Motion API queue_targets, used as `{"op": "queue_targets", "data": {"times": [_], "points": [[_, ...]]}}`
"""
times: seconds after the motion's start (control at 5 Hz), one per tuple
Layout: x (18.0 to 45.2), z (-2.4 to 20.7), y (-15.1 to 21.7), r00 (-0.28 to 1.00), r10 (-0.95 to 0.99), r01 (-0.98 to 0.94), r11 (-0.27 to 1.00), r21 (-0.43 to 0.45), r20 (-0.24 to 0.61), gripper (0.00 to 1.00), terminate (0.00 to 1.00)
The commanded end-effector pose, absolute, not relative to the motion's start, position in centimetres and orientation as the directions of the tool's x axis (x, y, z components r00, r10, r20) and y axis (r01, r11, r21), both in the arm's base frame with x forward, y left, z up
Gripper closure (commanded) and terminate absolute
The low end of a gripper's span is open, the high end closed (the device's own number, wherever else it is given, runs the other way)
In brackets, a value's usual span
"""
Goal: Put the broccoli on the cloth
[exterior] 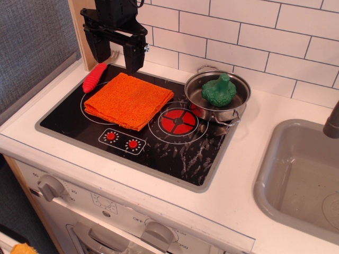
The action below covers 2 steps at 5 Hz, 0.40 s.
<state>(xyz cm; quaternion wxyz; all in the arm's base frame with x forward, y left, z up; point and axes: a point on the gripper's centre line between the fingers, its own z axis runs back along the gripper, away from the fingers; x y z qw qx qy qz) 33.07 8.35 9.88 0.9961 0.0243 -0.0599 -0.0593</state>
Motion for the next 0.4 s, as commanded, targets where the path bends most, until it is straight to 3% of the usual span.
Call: {"op": "queue_targets", "data": {"times": [0.0,0.2], "points": [[33.1,9.9,8.4,0.986,-0.121,0.115,0.992,0.055,0.116,0.00,0.00],[35.3,10.4,4.7,0.969,-0.216,0.211,0.976,0.058,0.121,0.00,0.00]]}}
